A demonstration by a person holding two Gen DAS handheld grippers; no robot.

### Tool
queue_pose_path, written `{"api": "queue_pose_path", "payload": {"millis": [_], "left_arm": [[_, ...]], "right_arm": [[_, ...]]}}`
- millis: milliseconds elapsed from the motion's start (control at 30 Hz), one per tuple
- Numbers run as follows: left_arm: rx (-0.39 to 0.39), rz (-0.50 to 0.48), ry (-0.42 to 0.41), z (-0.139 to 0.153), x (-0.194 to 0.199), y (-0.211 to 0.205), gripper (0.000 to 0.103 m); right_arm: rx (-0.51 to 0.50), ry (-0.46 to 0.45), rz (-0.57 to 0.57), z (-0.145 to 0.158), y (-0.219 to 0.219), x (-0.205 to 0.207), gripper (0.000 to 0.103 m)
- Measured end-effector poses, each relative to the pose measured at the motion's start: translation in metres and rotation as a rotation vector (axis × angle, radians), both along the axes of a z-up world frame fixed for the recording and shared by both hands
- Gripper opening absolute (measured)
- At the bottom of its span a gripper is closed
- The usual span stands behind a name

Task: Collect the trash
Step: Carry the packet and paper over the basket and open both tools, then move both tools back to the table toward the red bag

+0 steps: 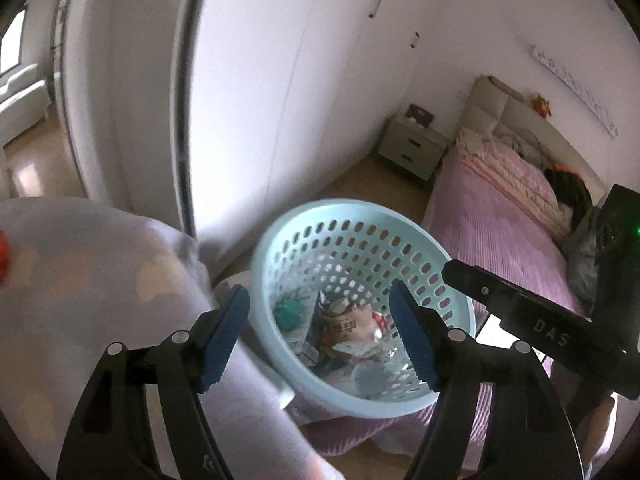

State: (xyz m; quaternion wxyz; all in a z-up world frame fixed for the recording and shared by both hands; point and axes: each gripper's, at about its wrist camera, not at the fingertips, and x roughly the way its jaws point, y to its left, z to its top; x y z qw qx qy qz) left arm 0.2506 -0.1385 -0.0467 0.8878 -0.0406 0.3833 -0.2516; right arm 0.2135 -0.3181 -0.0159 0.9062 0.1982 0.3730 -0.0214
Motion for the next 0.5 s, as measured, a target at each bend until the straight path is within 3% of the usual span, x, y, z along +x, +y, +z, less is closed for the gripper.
{"api": "queue_pose_path", "payload": {"millis": [367,500], "left_arm": [[-0.002,0.211,-0.057,0.019,-0.023,0.106,0.065],[0.009,0.372,-0.064,0.018,-0.027,0.169,0.065]], "right_arm": [[-0.028,-0.034,0.156,0.013,0.07,0.011,0.044],[-0.048,-0.044,0.232,0.016,0.107,0.017,0.044]]}}
